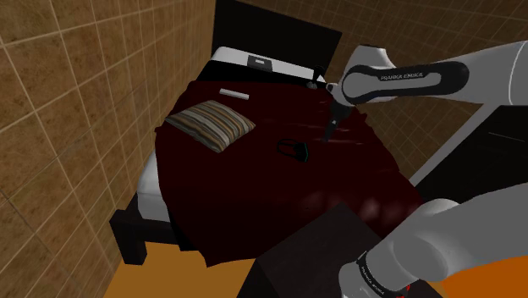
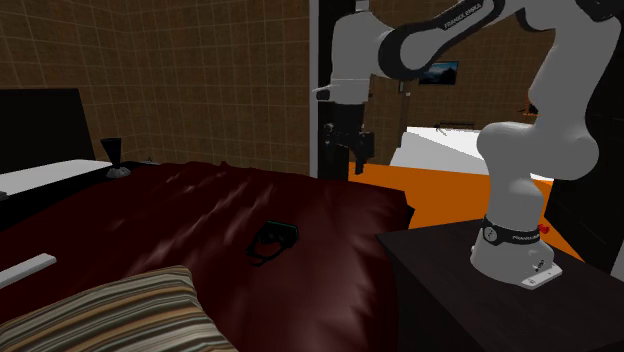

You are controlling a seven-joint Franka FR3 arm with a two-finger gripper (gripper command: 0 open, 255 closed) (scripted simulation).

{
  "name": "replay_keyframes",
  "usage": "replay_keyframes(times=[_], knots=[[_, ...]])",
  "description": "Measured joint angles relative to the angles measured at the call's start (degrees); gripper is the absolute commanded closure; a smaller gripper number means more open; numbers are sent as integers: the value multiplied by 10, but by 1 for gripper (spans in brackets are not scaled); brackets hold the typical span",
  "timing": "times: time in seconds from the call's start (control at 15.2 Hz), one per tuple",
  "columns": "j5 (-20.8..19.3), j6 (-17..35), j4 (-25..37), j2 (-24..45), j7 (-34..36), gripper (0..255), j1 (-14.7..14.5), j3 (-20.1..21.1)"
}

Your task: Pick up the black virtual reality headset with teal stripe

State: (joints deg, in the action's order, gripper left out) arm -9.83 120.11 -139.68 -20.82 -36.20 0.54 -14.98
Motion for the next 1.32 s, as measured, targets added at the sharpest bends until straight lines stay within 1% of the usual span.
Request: replay_keyframes(times=[0.13, 0.4, 0.66, 0.92, 1.06, 1.12, 1.25, 1.32], knots=[[5, 26, 18, 42, -43, 0, -2, -19], [32, 78, 63, 135, -127, 0, -9, -46], [78, 120, 122, 237, -215, 0, -9, -58], [125, 138, 193, 329, -303, 0, 7, -52], [145, 138, 240, 377, -337, 0, 17, -43], [153, 142, 254, 395, -355, 0, 22, -38], [170, 139, 305, 444, -390, 0, 38, -27], [175, 144, 317, 461, -398, 0, 42, -23]])
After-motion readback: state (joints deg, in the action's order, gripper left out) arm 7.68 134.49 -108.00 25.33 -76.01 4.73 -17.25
